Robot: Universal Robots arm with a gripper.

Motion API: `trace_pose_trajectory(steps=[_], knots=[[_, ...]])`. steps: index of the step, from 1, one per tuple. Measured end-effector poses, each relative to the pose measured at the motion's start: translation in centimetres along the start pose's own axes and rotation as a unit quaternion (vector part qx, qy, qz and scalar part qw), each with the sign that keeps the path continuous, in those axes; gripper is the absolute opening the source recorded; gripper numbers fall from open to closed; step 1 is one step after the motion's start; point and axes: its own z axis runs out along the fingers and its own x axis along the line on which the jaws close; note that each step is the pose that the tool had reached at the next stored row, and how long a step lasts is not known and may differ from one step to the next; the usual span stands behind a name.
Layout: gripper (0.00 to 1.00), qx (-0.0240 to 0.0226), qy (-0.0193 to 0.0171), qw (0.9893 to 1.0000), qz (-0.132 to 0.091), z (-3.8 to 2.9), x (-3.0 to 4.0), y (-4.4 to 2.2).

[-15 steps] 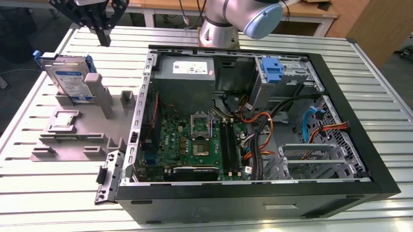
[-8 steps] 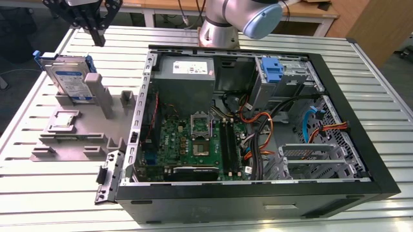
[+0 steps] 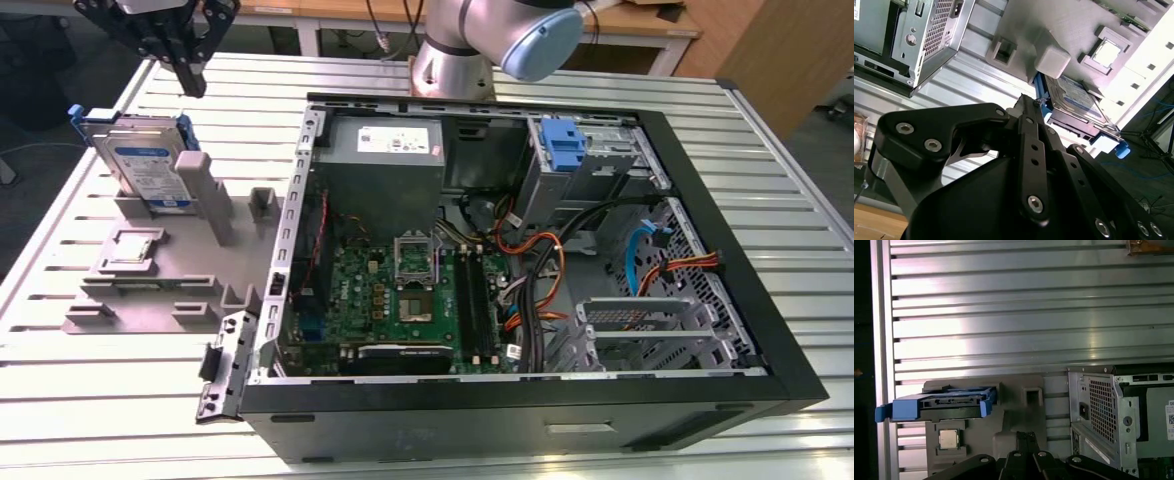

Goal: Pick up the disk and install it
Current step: 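Reach for the disk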

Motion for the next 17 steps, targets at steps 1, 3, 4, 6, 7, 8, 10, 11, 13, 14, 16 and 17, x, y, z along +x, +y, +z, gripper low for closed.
trace_pose_trajectory(steps=[1,3,4,6,7,8,10,11,13,14,16,17], knots=[[0.10,0.0000,0.0000,1.0000,0.000,0.00,0.00,0.00],[0.10,0.0000,0.0001,1.0000,0.000,0.00,0.01,0.00],[0.10,0.0000,0.0001,1.0000,0.000,0.00,0.02,0.00],[0.10,0.0000,0.0000,1.0000,0.000,0.00,0.04,0.00],[0.10,0.0000,0.0000,1.0000,0.000,0.00,0.10,-0.01],[0.10,0.0001,0.0001,1.0000,0.000,-0.01,0.16,-0.01],[0.10,0.0000,0.0000,1.0000,0.000,0.00,0.35,-0.03],[0.10,0.0000,0.0001,1.0000,0.000,0.00,0.44,-0.03],[0.10,0.0000,0.0001,1.0000,0.000,0.01,0.63,-0.04],[0.10,0.0000,0.0001,1.0000,0.000,0.02,0.73,-0.05],[0.10,0.0000,0.0002,1.0000,0.000,0.04,0.93,-0.06],[0.10,0.0000,0.0002,1.0000,0.000,0.05,1.04,-0.07]])
